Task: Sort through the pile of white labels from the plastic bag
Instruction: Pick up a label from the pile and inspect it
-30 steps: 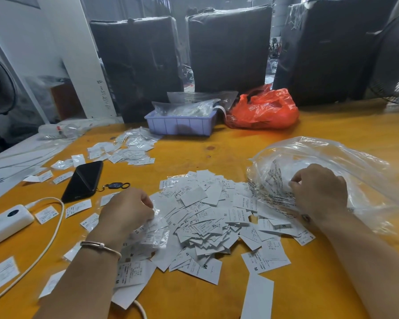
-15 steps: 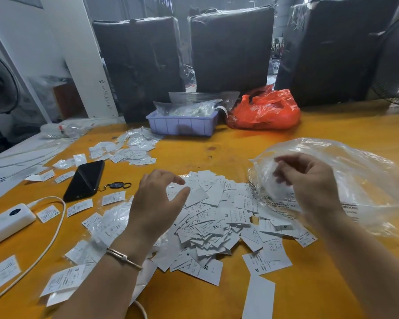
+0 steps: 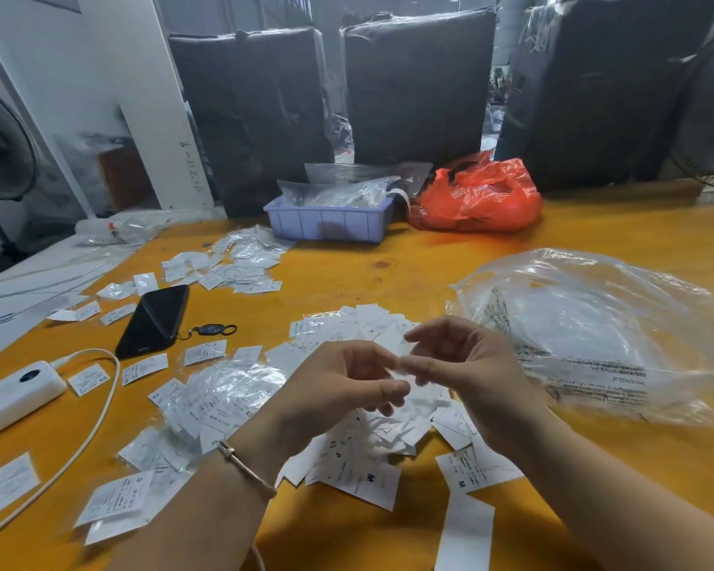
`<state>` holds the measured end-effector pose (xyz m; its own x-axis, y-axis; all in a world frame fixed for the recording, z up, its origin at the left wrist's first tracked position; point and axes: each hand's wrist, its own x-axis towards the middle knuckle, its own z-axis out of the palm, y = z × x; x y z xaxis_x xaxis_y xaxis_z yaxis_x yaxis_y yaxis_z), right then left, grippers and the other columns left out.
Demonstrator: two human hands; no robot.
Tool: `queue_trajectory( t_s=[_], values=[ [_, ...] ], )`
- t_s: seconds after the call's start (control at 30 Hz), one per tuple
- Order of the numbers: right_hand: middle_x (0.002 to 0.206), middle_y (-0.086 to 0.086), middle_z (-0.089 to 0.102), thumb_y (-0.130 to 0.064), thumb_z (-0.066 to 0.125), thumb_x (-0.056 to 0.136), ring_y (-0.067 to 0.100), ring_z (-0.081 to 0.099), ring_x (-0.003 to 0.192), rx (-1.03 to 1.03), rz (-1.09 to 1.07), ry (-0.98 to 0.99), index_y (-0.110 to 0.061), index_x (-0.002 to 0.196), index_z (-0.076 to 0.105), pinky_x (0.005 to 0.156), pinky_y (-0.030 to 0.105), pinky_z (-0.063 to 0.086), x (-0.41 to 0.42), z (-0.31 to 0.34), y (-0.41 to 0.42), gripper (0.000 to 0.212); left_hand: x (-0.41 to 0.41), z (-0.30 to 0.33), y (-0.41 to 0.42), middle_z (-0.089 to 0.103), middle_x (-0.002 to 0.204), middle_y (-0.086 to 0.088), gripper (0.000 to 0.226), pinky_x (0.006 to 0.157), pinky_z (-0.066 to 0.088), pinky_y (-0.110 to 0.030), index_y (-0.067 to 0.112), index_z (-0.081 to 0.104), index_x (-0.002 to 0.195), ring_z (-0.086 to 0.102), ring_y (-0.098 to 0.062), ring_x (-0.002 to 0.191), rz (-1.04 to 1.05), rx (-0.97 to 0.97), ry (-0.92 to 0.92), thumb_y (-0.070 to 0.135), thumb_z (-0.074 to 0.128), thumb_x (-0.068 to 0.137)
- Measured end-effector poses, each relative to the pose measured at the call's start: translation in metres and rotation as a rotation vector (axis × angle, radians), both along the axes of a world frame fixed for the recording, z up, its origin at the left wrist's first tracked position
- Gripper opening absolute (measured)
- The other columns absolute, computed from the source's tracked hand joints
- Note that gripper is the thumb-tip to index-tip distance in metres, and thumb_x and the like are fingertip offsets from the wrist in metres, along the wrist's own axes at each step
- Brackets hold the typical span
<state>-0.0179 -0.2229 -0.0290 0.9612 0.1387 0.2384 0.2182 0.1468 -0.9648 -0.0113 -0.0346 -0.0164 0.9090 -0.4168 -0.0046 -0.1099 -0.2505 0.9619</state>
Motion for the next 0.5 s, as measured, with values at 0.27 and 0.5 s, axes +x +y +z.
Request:
queue_trajectory(
  t_s=[0.27,0.5],
  values=[
    [0.104,-0.008,0.066,-0.02,0.069,0.086,0.006,0.059,0.092,-0.839,-0.304,-0.274,-0.021,0.112,0.065,0.082,0.029,0.051,0.015,-0.01,-0.013,0.027,0.013,0.001,0.017,0.067,0.064,-0.001,0.012,0.063,0.051,-0.02,0.012,0.068,0.073,0.059,-0.009,0.059,0.401,-0.162,-0.148,0.016,0.077,0.08],
    [0.15,-0.019,0.033,-0.06,0.06,0.083,0.0,0.022,0.139,-1.166,-0.019,-0.424,-0.039,0.136,0.048,0.108,0.026,0.018,0.016,-0.02,0.006,0.059,0.014,-0.002,0.015,0.065,0.061,0.003,0.016,0.061,0.049,-0.02,0.011,0.066,0.074,0.057,-0.008,0.058,0.473,-0.187,-0.126,0.021,0.078,0.077]
  ],
)
